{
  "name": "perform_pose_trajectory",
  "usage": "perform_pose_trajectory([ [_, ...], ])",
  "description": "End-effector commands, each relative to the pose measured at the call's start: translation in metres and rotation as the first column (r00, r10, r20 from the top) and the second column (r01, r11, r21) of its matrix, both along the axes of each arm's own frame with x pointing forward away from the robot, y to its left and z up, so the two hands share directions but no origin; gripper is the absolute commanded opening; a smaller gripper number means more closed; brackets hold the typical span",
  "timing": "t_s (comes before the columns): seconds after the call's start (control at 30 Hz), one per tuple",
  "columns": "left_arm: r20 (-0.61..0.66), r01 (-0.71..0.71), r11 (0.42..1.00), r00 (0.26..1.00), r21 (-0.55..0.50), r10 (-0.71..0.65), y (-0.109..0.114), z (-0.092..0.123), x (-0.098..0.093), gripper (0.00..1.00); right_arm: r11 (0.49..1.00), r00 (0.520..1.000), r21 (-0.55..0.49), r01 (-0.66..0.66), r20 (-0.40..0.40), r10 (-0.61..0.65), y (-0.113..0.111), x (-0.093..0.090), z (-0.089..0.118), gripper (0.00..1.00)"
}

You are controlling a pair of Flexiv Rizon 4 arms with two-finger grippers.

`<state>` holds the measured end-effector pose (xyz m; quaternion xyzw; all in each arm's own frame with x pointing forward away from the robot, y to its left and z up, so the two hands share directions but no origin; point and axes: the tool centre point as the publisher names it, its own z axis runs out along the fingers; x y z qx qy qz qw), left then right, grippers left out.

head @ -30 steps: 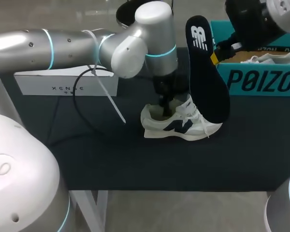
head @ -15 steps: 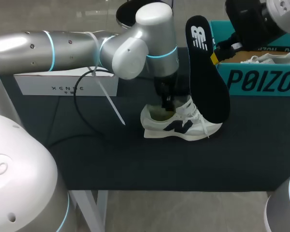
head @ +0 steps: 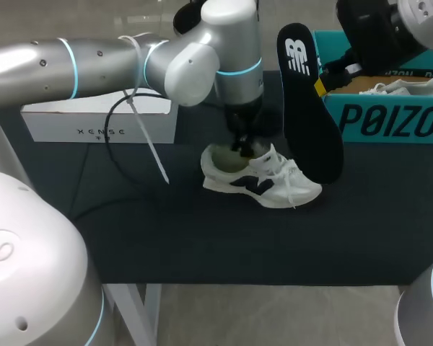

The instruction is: Take the shoe out of the shoebox, open the shoe tongue, remove and reinsert the insole, then place the shoe into the shoebox

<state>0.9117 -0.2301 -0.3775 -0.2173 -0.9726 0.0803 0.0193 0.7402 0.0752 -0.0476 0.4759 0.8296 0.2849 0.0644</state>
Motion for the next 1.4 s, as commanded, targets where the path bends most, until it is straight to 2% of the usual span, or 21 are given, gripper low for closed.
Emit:
perform_pose_trajectory([
  [0.03, 0.018, 0.081, 0.997, 0.997, 0.013, -0.081, 0.004, 0.017, 0.012, 0.00, 1.000, 1.000, -0.003, -0.001, -0.005, 0.001, 0.002, 0.003, 0.000, 0.00],
  [0.2, 0.064, 0.234, 0.972, 0.970, 0.021, -0.235, 0.010, 0.033, 0.022, 0.00, 1.000, 1.000, -0.003, -0.001, -0.005, 0.001, 0.002, 0.003, 0.000, 0.00],
  [0.33, 0.073, 0.388, 0.921, 0.919, 0.020, -0.388, 0.012, 0.040, 0.025, 0.00, 1.000, 1.000, -0.003, -0.001, -0.005, 0.001, 0.002, 0.003, 0.000, 0.00],
  [0.57, 0.065, 0.661, 0.750, 0.749, -0.005, -0.659, 0.011, 0.051, 0.019, 0.00, 1.000, 1.000, -0.003, -0.001, -0.005, 0.001, 0.002, 0.003, 0.000, 0.00],
  [0.63, 0.074, 0.736, 0.677, 0.675, -0.009, -0.734, 0.009, 0.054, 0.015, 0.00, 1.000, 1.000, -0.003, -0.001, -0.005, 0.001, 0.002, 0.003, 0.000, 0.00],
  [0.8, 0.090, 0.817, 0.576, 0.575, -0.008, -0.813, -0.001, 0.053, 0.001, 0.00, 1.000, 1.000, -0.003, -0.001, -0.005, 0.001, 0.002, 0.003, 0.000, 0.00],
  [0.9, 0.093, 0.821, 0.571, 0.568, 0.009, -0.818, -0.009, 0.049, -0.005, 0.00, 1.000, 1.000, -0.003, -0.001, -0.005, 0.001, 0.002, 0.003, 0.000, 0.00],
  [1.37, 0.093, 0.821, 0.571, 0.568, 0.009, -0.818, -0.009, 0.049, -0.005, 0.00, 1.000, 1.000, -0.003, -0.001, -0.005, 0.001, 0.002, 0.003, 0.000, 0.00],
  [1.4, 0.086, 0.830, 0.557, 0.554, 0.012, -0.828, -0.011, 0.047, -0.009, 0.00, 1.000, 1.000, -0.003, -0.001, -0.005, 0.001, 0.002, 0.003, 0.000, 0.00],
])
